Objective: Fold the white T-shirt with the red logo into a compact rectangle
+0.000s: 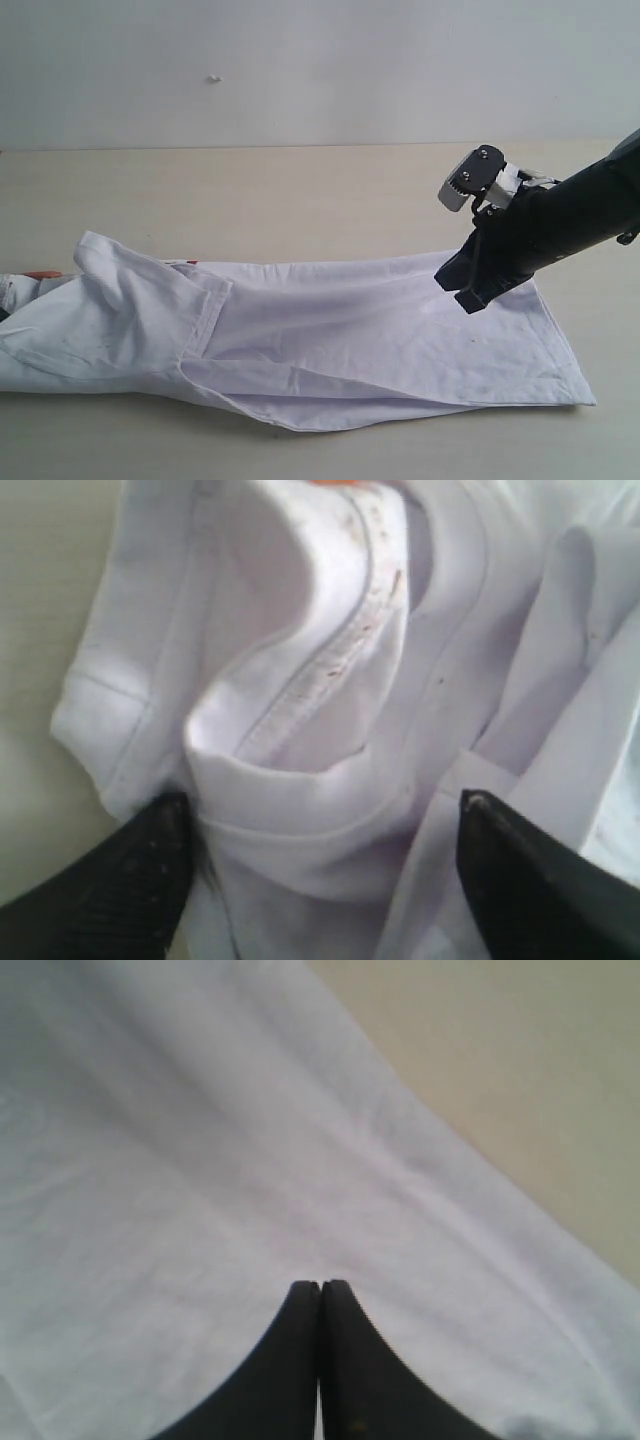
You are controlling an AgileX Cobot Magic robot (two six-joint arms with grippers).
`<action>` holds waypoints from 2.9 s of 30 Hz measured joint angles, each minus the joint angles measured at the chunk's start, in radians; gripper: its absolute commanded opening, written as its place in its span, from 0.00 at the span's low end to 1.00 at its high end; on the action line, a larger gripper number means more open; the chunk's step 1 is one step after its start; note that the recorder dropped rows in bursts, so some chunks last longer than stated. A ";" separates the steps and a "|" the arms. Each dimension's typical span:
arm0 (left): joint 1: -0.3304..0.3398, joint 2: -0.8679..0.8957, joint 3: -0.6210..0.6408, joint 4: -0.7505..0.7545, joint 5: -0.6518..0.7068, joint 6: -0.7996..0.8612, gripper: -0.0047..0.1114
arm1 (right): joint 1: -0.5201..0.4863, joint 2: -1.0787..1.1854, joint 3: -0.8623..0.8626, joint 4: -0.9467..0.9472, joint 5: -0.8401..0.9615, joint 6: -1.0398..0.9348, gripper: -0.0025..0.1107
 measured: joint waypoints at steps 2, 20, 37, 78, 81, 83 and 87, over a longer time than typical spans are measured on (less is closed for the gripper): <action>0.007 0.029 -0.036 0.000 0.060 -0.002 0.53 | 0.000 0.000 0.000 0.000 0.001 0.000 0.02; 0.175 0.048 -0.107 -0.077 0.113 0.008 0.04 | 0.000 0.000 0.000 0.000 0.001 -0.002 0.02; 0.179 0.049 -0.107 -0.026 0.130 0.039 0.92 | 0.000 0.000 0.000 0.000 0.001 -0.004 0.02; -0.070 0.174 -0.093 0.033 0.274 0.016 0.06 | 0.000 0.000 0.000 0.006 -0.015 -0.004 0.02; -0.061 0.147 -0.091 0.093 0.270 -0.007 0.06 | 0.000 0.000 0.000 0.010 -0.015 -0.004 0.02; -0.040 0.125 -0.097 0.130 0.267 -0.024 0.06 | 0.000 0.000 0.000 0.014 -0.015 -0.004 0.02; 0.020 0.055 -0.146 0.152 0.290 -0.064 0.06 | 0.000 0.000 0.000 0.016 -0.013 -0.004 0.02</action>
